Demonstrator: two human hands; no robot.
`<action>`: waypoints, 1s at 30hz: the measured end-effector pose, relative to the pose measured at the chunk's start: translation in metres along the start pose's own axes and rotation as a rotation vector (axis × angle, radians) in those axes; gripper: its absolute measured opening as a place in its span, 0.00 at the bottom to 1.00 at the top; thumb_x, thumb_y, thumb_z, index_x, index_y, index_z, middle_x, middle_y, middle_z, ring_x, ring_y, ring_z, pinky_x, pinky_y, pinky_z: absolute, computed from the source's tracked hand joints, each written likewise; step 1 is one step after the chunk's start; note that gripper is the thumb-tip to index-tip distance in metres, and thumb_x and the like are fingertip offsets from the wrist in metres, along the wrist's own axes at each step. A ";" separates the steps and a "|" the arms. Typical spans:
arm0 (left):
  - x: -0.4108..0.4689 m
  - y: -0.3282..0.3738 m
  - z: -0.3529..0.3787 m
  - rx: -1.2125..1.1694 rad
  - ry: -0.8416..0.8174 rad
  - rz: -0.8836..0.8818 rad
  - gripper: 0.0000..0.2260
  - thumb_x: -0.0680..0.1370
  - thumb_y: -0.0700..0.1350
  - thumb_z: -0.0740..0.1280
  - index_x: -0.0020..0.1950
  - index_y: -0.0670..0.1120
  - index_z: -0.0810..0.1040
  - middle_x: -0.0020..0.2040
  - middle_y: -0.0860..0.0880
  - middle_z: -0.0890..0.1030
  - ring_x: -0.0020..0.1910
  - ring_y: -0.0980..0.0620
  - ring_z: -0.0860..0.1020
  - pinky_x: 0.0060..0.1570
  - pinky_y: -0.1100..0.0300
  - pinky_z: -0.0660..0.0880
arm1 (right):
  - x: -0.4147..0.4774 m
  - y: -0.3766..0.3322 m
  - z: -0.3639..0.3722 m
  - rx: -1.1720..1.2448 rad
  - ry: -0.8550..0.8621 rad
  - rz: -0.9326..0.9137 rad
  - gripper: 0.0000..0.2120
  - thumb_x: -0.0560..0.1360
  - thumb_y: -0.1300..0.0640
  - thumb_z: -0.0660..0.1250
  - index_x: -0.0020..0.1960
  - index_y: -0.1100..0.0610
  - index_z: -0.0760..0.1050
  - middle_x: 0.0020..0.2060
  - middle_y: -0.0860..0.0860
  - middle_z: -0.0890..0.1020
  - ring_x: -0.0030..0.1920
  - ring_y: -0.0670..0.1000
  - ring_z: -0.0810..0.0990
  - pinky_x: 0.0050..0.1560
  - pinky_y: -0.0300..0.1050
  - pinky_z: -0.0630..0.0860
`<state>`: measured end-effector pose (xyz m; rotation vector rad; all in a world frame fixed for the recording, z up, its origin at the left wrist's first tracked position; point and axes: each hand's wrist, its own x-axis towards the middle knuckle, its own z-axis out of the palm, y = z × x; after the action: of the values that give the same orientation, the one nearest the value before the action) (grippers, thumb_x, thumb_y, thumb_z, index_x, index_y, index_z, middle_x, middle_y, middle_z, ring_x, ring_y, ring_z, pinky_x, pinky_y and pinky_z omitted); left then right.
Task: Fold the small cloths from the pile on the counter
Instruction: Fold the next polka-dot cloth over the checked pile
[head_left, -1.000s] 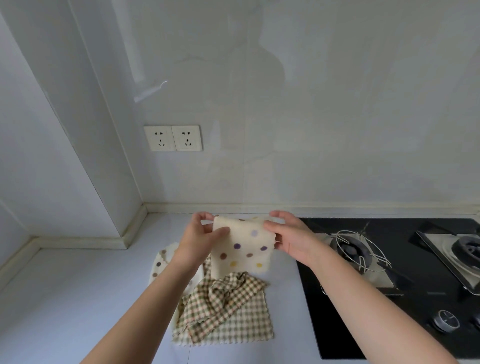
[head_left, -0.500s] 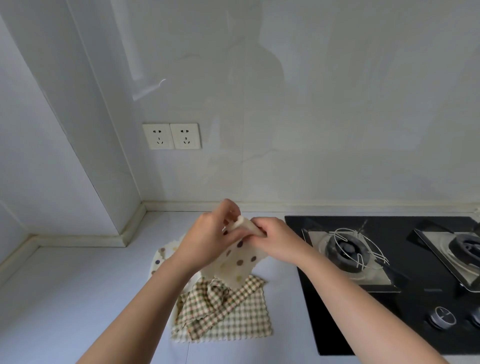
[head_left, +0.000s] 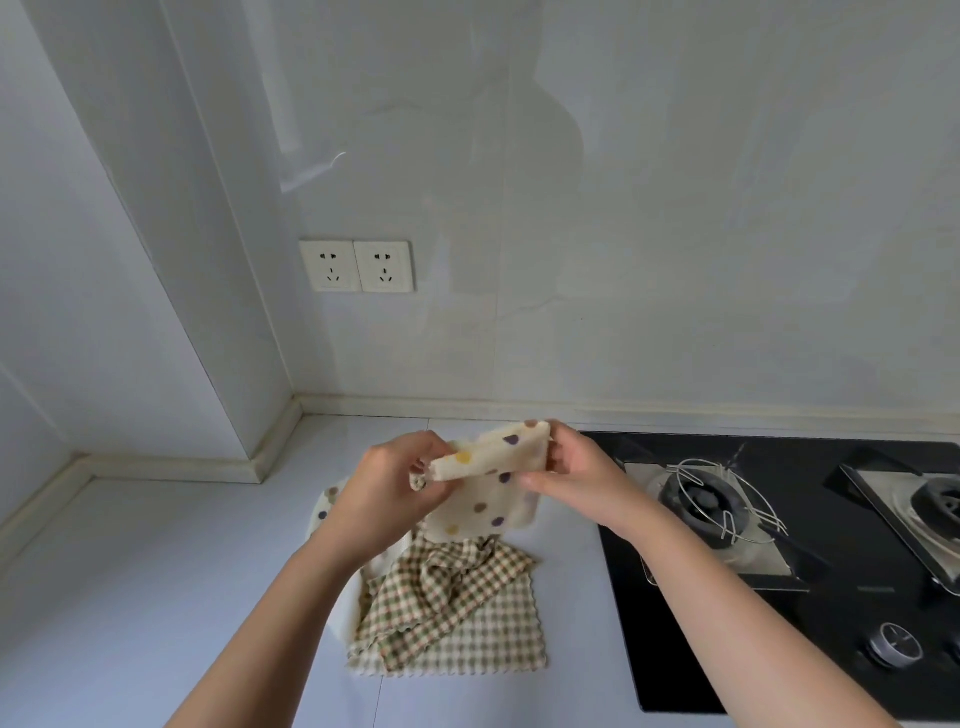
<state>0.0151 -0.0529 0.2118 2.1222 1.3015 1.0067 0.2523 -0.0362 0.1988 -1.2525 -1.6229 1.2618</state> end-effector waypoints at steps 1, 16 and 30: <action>0.002 0.001 -0.001 0.021 0.010 0.019 0.09 0.73 0.39 0.71 0.41 0.53 0.78 0.39 0.57 0.81 0.43 0.58 0.78 0.44 0.71 0.71 | 0.000 -0.001 0.000 -0.065 0.006 -0.037 0.26 0.72 0.62 0.73 0.63 0.41 0.71 0.58 0.45 0.81 0.59 0.43 0.79 0.63 0.44 0.75; 0.014 -0.003 -0.020 -0.147 0.055 -0.163 0.04 0.76 0.45 0.70 0.43 0.48 0.77 0.29 0.59 0.76 0.28 0.59 0.69 0.31 0.65 0.66 | 0.009 -0.012 0.002 -0.313 0.078 -0.230 0.18 0.74 0.69 0.68 0.42 0.44 0.77 0.61 0.41 0.73 0.65 0.38 0.71 0.60 0.24 0.62; 0.036 -0.036 -0.042 -0.395 0.137 -0.481 0.06 0.80 0.38 0.64 0.47 0.39 0.79 0.42 0.41 0.79 0.41 0.46 0.76 0.44 0.52 0.74 | 0.013 -0.020 -0.029 0.003 -0.174 0.127 0.14 0.73 0.52 0.59 0.40 0.55 0.83 0.42 0.51 0.83 0.41 0.50 0.78 0.40 0.43 0.73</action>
<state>-0.0279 -0.0044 0.2260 1.3812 1.4412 1.0960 0.2709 -0.0171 0.2253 -1.2915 -1.6825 1.4870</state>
